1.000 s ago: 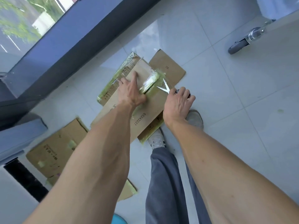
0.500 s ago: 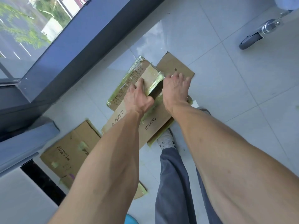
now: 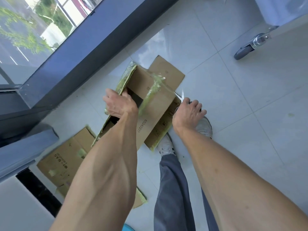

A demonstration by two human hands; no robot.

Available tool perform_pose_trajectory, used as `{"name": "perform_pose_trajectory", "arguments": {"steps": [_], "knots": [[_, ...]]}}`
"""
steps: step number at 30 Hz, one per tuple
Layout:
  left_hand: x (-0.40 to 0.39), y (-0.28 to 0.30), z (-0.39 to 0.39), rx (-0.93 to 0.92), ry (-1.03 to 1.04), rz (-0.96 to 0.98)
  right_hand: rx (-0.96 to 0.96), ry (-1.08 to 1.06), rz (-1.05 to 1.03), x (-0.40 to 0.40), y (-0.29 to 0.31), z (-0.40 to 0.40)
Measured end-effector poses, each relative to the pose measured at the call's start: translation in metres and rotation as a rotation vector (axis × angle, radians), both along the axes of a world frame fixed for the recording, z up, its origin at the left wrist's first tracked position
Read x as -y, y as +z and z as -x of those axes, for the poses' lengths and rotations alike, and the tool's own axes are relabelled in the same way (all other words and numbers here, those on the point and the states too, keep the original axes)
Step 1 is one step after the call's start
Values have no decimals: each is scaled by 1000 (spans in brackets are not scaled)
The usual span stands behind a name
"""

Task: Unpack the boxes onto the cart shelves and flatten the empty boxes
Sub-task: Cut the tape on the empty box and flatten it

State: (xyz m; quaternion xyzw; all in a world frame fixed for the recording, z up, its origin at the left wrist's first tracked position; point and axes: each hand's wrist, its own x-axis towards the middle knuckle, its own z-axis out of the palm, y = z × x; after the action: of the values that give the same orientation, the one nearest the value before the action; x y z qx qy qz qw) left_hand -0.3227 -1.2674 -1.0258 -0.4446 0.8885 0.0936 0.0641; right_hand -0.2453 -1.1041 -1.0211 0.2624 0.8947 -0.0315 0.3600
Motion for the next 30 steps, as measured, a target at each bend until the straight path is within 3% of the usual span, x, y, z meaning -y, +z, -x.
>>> {"name": "perform_pose_trajectory", "arguments": {"steps": [4, 8, 12, 16, 21, 30], "knots": [[-15, -6, -10, 61, -178, -48, 12, -82, 32, -5, 0, 0], [-7, -16, -11, 183, -617, 93, -25, -59, 74, -7, -4, 1], [5, -25, 6, 328, -862, -97, -72, -49, 74, -11, -11, 7], [-7, -32, 10, 561, -730, -291, -151, -24, 29, -20, -12, 8], [-18, -29, -4, 495, -653, -331, -242, 266, -14, -26, 3, 17], [-31, -21, -24, 459, -438, -271, -239, 656, 48, -37, 1, 63]]}}
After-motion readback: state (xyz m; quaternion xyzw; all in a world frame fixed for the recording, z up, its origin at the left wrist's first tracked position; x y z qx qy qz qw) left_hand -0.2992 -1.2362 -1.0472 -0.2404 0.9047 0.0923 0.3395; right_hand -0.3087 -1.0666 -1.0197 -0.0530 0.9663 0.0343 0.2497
